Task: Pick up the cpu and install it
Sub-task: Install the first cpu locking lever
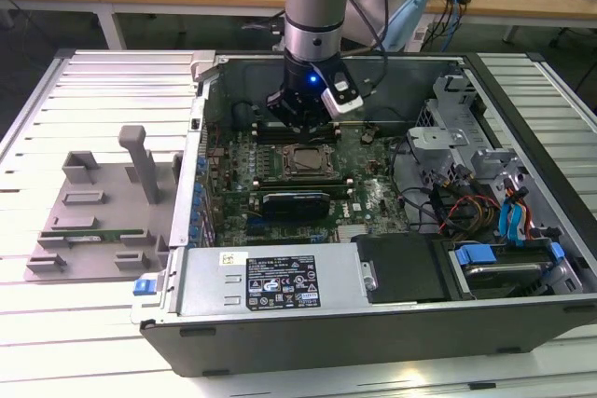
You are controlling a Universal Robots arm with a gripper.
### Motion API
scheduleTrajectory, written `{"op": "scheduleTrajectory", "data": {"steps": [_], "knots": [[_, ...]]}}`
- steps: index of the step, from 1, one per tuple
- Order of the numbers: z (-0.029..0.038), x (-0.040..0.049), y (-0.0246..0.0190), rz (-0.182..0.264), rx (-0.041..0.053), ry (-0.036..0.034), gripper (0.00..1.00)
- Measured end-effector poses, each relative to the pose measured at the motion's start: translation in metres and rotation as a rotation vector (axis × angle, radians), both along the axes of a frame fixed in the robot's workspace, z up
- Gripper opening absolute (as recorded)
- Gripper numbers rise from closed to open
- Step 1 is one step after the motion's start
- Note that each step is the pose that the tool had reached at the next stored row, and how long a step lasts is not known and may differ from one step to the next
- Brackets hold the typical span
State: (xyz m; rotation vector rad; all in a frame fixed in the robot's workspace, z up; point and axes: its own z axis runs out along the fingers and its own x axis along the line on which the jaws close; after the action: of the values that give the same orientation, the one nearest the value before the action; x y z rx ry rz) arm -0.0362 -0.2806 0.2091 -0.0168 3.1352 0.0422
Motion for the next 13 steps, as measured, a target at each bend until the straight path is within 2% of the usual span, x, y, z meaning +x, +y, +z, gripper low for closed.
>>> {"op": "scheduleTrajectory", "data": {"steps": [5, 13], "knots": [[-0.0048, 0.0099, 0.0000, 0.000, -0.0001, 0.0002, 0.11], [-0.0081, 0.0190, -0.0007, 0.000, 0.0001, 0.0006, 0.11]]}}
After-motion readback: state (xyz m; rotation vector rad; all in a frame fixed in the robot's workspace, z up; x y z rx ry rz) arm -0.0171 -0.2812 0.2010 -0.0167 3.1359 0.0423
